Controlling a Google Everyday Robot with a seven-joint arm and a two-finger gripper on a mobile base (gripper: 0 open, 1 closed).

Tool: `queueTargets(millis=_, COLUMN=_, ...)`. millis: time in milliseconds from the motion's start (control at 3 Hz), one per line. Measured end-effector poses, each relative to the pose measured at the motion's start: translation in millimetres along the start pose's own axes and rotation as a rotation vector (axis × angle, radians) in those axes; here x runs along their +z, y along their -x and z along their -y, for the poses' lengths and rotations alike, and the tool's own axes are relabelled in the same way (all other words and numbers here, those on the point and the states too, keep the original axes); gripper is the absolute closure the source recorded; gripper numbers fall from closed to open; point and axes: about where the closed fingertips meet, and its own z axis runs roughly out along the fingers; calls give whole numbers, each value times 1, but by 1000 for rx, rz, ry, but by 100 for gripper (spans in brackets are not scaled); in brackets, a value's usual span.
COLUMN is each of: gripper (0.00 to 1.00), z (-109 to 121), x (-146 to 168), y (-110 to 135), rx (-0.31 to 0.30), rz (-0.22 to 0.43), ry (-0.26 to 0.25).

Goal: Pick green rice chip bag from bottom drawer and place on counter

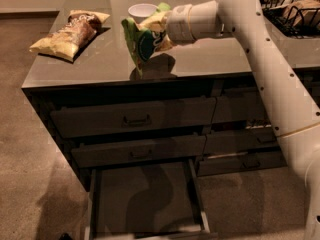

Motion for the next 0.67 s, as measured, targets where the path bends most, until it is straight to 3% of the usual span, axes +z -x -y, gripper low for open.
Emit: queueTargets(millis=667, gripper=6, z=2, x=5, y=4, rx=-2, rz=13, ry=-2)
